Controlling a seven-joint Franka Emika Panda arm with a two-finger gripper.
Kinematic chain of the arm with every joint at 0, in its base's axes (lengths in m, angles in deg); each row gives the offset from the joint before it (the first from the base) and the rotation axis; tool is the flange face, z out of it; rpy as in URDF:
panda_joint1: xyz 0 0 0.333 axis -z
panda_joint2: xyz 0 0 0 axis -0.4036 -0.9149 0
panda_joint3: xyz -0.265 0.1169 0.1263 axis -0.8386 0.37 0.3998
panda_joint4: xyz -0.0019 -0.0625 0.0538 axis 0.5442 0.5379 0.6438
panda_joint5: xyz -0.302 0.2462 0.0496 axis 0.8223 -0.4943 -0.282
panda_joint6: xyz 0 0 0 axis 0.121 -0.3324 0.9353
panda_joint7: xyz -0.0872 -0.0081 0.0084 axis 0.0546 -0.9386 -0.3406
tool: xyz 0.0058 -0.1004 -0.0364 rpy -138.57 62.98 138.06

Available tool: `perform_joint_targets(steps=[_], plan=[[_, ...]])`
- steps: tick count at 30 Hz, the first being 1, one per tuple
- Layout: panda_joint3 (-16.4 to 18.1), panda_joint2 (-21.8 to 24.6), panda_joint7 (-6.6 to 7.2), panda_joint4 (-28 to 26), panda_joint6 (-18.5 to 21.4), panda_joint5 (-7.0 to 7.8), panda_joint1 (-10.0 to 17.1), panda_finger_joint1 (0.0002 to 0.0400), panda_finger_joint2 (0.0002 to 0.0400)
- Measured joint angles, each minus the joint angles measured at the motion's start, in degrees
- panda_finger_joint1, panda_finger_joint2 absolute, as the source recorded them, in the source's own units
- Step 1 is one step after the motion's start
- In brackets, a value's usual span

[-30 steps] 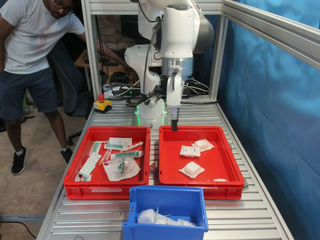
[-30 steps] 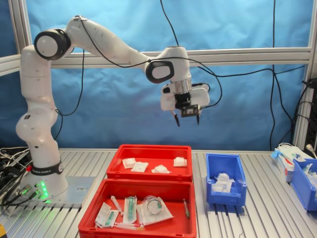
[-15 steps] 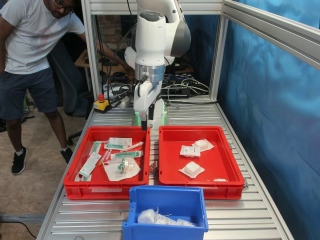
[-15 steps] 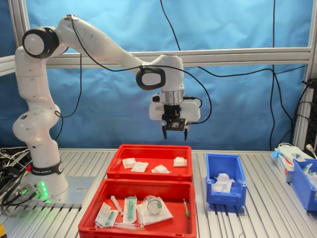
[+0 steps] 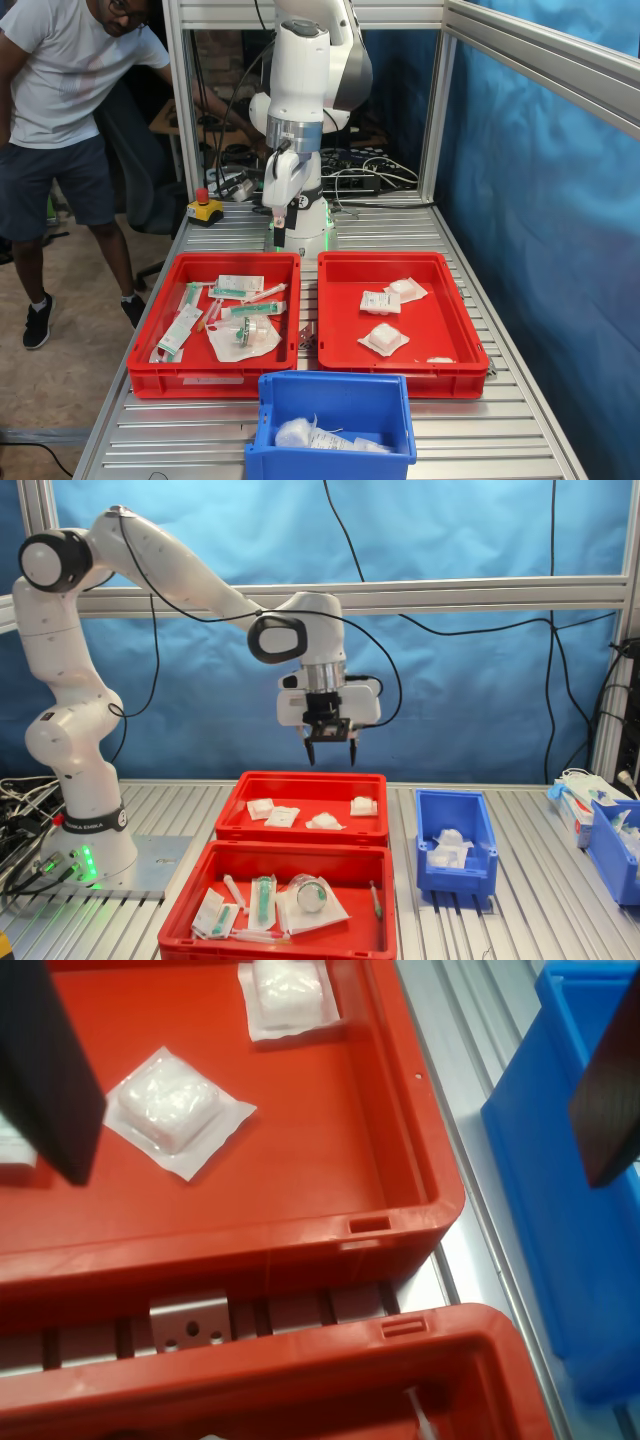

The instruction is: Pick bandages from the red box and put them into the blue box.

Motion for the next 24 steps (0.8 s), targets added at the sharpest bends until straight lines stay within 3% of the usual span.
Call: perform_joint_targets(steps=[20,24], plan=[[0.0,2.5,0.0,3.0,-2.3,0.33,0.0,0.04,0.04],[0.0,2.5,-0.86,3.0,-2.3,0.36,0.0,0.04,0.04]])
